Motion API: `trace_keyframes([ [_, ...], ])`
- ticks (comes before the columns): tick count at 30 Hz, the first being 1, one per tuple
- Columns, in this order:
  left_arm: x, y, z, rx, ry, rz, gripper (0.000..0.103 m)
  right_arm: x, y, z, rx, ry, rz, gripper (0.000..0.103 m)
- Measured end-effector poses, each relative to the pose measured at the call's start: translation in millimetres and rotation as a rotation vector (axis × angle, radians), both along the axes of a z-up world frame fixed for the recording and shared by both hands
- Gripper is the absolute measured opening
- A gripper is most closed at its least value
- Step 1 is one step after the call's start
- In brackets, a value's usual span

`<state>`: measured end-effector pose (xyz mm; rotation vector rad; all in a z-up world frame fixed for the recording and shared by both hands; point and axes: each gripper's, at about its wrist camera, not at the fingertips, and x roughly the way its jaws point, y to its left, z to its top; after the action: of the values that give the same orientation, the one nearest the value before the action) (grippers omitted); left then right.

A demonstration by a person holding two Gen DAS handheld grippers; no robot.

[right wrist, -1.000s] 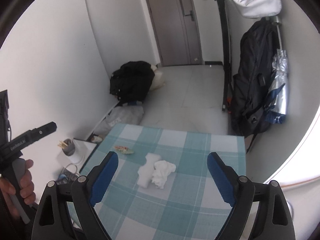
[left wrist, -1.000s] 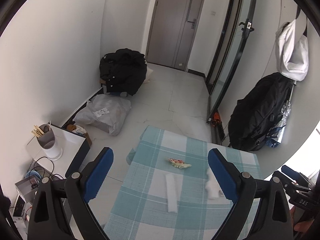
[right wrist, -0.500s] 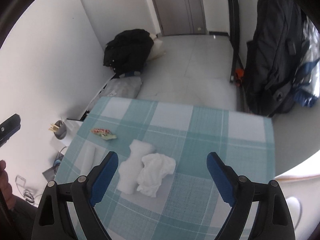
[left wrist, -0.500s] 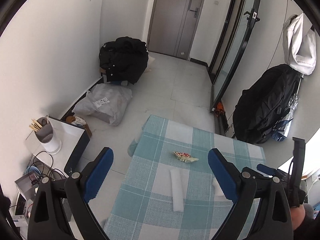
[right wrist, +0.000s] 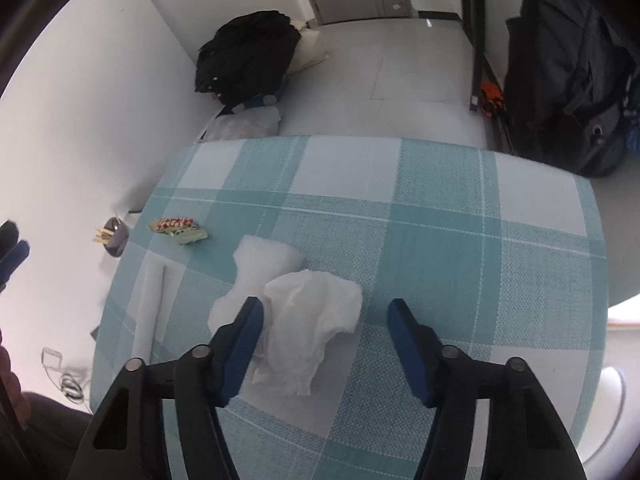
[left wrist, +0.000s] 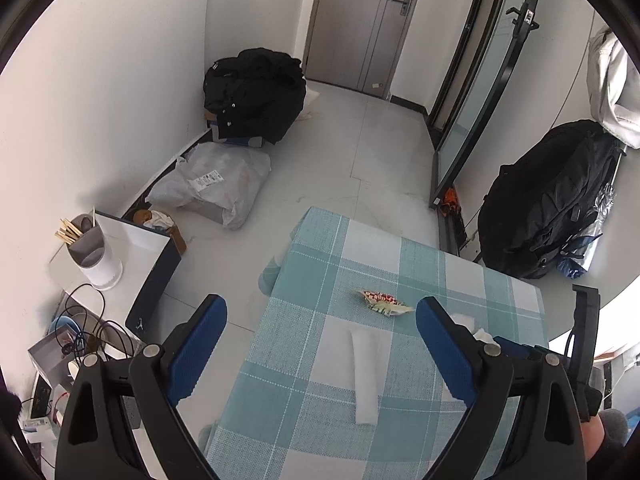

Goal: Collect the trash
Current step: 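Lower the right gripper onto the white tissue and close it, then grasp the red-and-white checkered wrapper with the left gripper while the right gripper holds the tissue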

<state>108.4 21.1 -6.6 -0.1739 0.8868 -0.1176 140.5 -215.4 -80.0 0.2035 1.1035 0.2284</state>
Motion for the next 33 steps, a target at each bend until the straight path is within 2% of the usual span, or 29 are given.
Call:
trace_keyframes([
  [11, 8, 1, -6, 0.025, 0.024, 0.022, 0.094, -2, -7, 1, 0.059, 0.023, 0.016, 0.020],
  [14, 6, 5, -10, 0.053, 0.021, 0.049, 0.094, -4, -11, 0, 0.043, 0.033, 0.012, 0.012],
  [17, 7, 8, -15, 0.040, 0.045, 0.057, 0.094, -6, -14, -4, 0.051, 0.063, 0.000, 0.007],
  [21, 11, 4, -18, 0.058, 0.048, 0.051, 0.094, -11, -15, 2, 0.040, 0.038, 0.023, 0.006],
  [26, 20, -12, -7, 0.079, 0.036, -0.029, 0.094, -17, -24, 15, 0.063, 0.004, 0.011, 0.005],
  [29, 29, -29, -5, 0.093, 0.043, -0.137, 0.094, -21, -30, 24, 0.075, -0.025, 0.009, 0.005],
  [32, 50, -52, -18, 0.131, 0.112, -0.285, 0.094, -25, -34, 30, 0.071, -0.047, 0.016, 0.005],
  [33, 58, -59, -28, 0.118, 0.157, -0.338, 0.094, -26, -35, 31, 0.072, -0.052, 0.019, 0.005],
])
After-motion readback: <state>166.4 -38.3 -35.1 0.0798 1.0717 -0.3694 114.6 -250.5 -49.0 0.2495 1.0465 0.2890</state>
